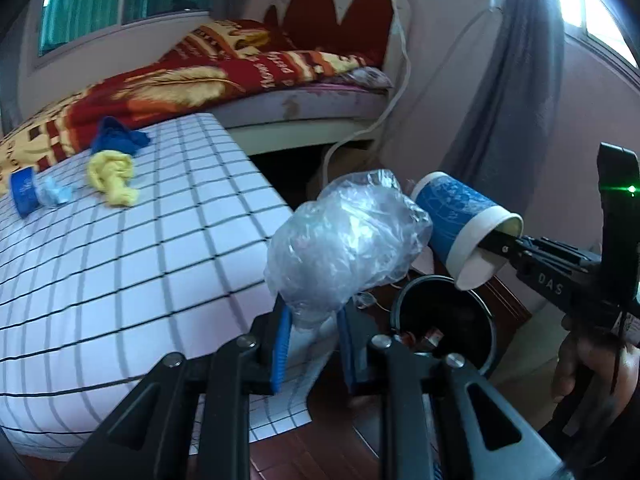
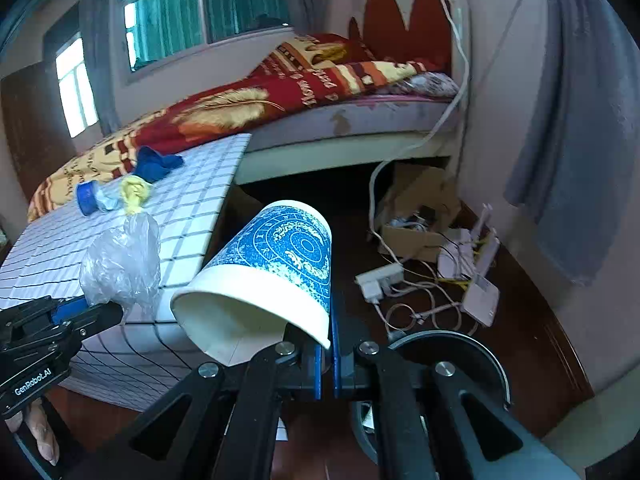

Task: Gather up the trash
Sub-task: 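Carry the plastic bag and blue paper cup in both tools over the bin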

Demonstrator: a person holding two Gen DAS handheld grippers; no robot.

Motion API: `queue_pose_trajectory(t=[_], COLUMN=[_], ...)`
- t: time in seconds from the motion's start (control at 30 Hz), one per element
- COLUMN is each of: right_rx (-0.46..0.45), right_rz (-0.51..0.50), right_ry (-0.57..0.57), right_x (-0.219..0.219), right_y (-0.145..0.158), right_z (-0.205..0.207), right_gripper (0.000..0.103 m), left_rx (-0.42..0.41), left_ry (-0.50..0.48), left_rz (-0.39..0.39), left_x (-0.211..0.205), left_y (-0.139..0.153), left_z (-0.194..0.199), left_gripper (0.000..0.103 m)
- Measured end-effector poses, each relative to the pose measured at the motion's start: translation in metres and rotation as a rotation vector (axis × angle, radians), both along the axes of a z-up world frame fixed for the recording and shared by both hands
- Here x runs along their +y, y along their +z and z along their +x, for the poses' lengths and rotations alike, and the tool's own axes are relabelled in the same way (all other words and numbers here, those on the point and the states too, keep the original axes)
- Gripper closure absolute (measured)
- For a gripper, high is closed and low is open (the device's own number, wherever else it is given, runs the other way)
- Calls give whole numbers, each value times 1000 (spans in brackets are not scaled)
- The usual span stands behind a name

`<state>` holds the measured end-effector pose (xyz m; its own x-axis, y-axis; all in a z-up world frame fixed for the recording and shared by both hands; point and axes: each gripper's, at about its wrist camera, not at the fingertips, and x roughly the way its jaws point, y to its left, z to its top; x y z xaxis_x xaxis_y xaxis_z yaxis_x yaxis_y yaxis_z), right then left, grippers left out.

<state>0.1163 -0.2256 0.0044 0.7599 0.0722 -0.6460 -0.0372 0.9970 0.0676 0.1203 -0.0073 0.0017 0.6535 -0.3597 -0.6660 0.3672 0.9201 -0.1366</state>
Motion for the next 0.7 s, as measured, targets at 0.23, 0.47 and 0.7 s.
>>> queue_pose_trajectory(t=[0.23,0.47,0.7], right_rx=[30,78,152], right_rz=[-8,-5,-15], right_ry=[-77,-170,-239], right_x=[-36,-79,-114], right_y=[-12,-32,-63], right_z=[-12,-27,-42], right_gripper=[99,99,99], left_rx=[25,69,143], left_ry=[-102,-193,-265], left_rz=[10,23,55], left_x=[-42,-80,-112], left_y=[-10,-25,-54], left_z=[-3,-9,-10], left_gripper=[80,80,80])
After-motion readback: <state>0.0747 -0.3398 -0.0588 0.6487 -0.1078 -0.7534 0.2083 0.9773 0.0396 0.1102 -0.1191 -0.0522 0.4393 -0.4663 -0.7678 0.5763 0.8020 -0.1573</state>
